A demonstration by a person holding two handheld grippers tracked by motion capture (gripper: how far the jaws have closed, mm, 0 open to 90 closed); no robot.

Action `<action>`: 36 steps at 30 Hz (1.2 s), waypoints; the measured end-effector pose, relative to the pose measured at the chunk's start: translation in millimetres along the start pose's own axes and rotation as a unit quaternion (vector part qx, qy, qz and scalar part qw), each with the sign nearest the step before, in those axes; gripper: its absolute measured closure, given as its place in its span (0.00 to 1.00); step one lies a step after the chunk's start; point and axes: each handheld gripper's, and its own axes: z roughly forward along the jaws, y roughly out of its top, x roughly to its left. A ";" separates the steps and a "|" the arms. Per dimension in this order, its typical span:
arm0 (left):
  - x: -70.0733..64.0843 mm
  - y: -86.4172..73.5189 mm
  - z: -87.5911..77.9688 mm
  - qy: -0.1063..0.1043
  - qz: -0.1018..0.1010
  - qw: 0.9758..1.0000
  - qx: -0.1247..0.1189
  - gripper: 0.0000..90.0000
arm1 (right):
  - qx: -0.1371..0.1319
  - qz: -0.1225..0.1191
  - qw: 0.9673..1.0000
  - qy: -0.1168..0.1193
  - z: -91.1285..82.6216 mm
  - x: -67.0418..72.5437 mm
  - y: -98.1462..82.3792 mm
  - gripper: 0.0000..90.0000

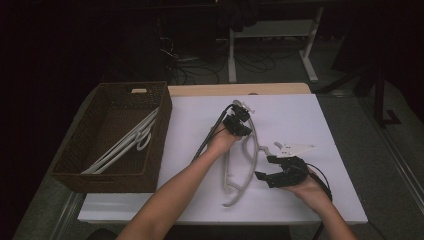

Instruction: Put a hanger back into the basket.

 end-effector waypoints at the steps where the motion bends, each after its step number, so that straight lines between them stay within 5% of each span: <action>1: -2.0 -4.7 -5.3 0.003 0.000 1.000 -0.001 0.97 | 0.000 0.003 1.000 -0.002 -1.0 -1.1 -0.2 0.27; 8: -9.9 -38.5 -36.8 0.036 -0.013 0.999 -0.017 0.72 | -0.001 0.007 1.000 -0.011 -3.6 -4.2 -0.9 0.27; 14: -7.4 -50.3 -33.3 0.050 -0.036 0.998 0.000 0.53 | -0.001 0.011 1.000 -0.016 -3.4 -5.3 -0.4 0.27; 21: -6.4 -56.3 -24.8 0.069 -0.038 0.997 0.009 0.60 | -0.001 0.012 1.000 -0.016 -2.8 -6.0 -0.6 0.27; 27: -6.6 -57.8 -18.4 0.058 -0.045 0.997 0.024 0.61 | -0.001 0.012 1.000 -0.016 -3.0 -5.6 -0.4 0.28; 36: -2.7 -58.5 -18.6 0.077 -0.051 0.995 0.024 0.68 | -0.004 0.011 1.000 -0.017 -3.7 -5.9 -0.1 0.28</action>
